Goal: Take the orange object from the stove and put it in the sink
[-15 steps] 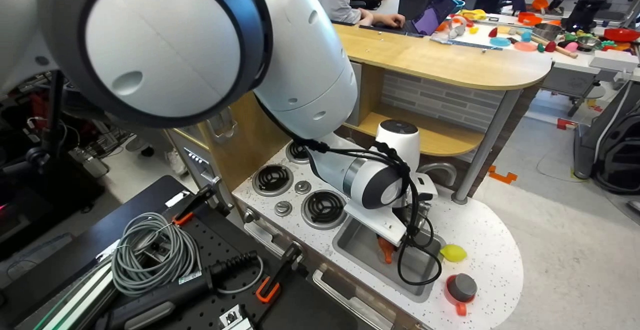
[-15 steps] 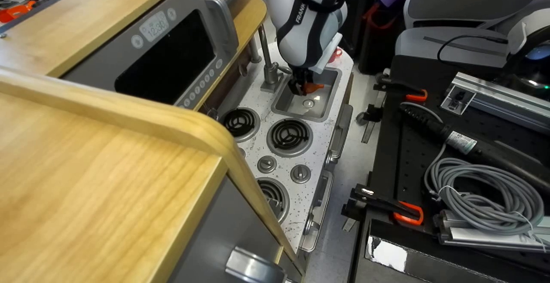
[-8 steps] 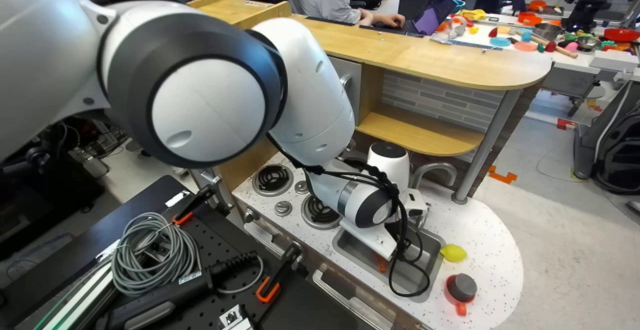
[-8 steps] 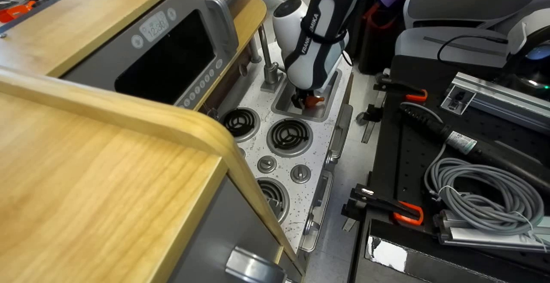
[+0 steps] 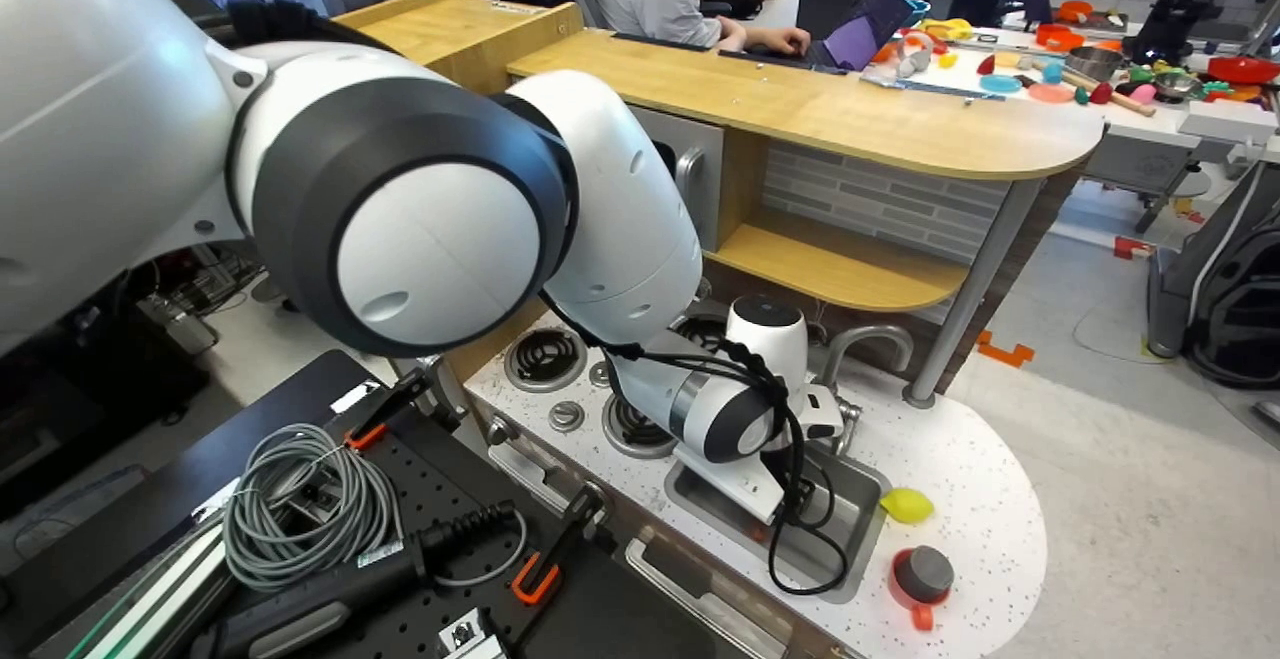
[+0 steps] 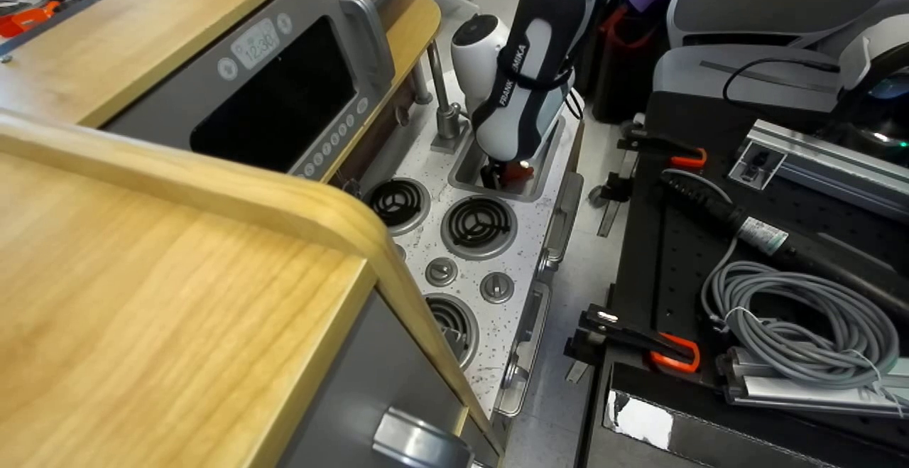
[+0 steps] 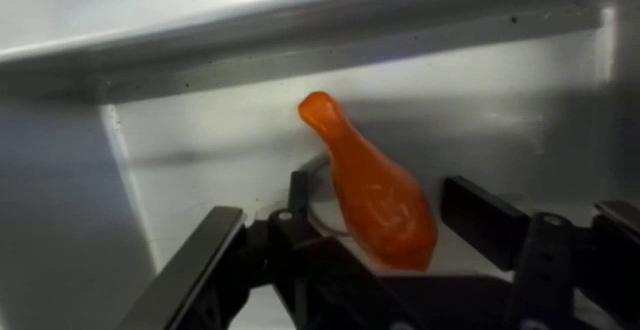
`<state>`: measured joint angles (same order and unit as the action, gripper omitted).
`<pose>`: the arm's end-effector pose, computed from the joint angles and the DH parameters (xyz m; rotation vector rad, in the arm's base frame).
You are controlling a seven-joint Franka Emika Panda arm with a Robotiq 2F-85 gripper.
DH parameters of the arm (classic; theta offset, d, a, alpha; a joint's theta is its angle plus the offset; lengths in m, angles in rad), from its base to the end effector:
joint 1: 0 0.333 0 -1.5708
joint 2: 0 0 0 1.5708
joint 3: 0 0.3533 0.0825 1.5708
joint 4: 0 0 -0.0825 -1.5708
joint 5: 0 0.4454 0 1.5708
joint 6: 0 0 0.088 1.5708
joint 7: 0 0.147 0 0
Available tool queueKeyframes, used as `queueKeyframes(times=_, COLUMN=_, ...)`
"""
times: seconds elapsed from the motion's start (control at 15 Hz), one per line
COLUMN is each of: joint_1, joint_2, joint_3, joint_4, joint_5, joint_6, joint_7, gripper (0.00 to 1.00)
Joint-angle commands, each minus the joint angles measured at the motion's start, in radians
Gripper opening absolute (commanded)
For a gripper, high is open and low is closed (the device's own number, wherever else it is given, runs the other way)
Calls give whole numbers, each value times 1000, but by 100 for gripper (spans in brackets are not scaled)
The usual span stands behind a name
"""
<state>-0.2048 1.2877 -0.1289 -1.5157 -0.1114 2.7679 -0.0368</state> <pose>0.6376 -0.2198 -0.1853 2.9809 -0.1518 -0.0924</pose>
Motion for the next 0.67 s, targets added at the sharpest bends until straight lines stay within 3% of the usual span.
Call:
queueKeyframes(times=0.0, joint_1=-17, joint_2=-106, joint_3=29, joint_4=-135, joint_5=15, joint_6=52, joint_7=-45, gripper=100)
queueKeyframes(times=0.33, joint_1=-37, joint_2=-329, joint_3=54, joint_4=-373, joint_5=23, joint_6=105, joint_7=-69, gripper=100)
queueKeyframes(times=0.6, joint_1=-7, joint_2=-526, joint_3=16, joint_4=-559, joint_5=26, joint_6=70, joint_7=-33, gripper=100)
